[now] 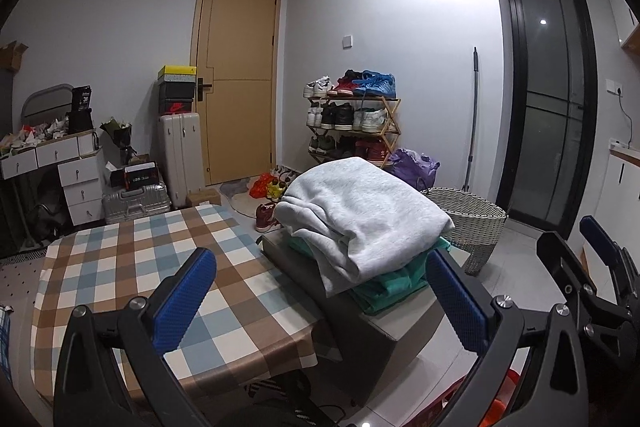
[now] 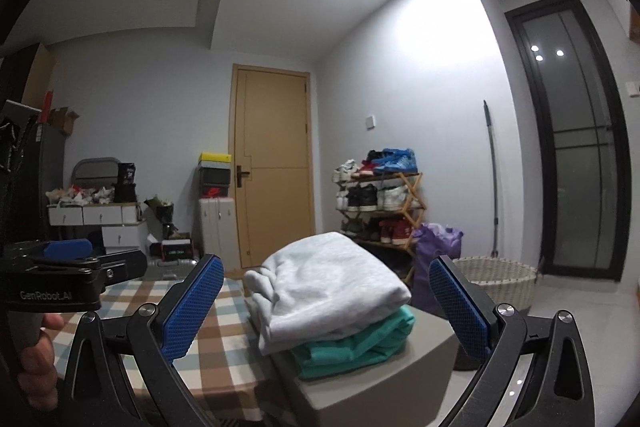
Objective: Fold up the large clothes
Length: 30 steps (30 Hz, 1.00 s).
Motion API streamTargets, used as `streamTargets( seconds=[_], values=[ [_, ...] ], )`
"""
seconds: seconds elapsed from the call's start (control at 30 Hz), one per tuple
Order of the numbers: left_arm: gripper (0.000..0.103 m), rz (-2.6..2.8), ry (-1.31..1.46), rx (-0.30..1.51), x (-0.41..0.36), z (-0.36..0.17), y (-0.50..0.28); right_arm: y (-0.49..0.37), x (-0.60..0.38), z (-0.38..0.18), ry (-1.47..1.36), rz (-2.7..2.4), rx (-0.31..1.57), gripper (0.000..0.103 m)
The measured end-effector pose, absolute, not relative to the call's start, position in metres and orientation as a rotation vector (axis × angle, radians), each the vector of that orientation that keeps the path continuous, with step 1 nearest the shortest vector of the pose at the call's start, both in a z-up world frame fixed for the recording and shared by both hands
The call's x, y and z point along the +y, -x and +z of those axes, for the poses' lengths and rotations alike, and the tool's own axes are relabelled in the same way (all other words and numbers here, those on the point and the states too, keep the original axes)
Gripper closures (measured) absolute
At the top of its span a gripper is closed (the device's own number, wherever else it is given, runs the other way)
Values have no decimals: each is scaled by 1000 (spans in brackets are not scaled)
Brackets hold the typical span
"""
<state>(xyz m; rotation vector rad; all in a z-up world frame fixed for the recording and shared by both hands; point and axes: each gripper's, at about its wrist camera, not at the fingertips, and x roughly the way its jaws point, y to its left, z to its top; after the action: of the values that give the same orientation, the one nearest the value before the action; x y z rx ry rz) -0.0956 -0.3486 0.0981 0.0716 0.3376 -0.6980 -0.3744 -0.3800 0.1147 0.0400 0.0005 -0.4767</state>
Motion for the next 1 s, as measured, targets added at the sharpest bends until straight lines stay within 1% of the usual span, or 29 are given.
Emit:
streamTargets(
  seconds=[0.2,1.0],
  values=[
    [1,-711,-84,350,-353,90,103,372,-377,113,-41,-468,41,0],
    [1,-718,-87,370,-350,98,114,379,-377,115,-49,-474,27,0]
  ],
)
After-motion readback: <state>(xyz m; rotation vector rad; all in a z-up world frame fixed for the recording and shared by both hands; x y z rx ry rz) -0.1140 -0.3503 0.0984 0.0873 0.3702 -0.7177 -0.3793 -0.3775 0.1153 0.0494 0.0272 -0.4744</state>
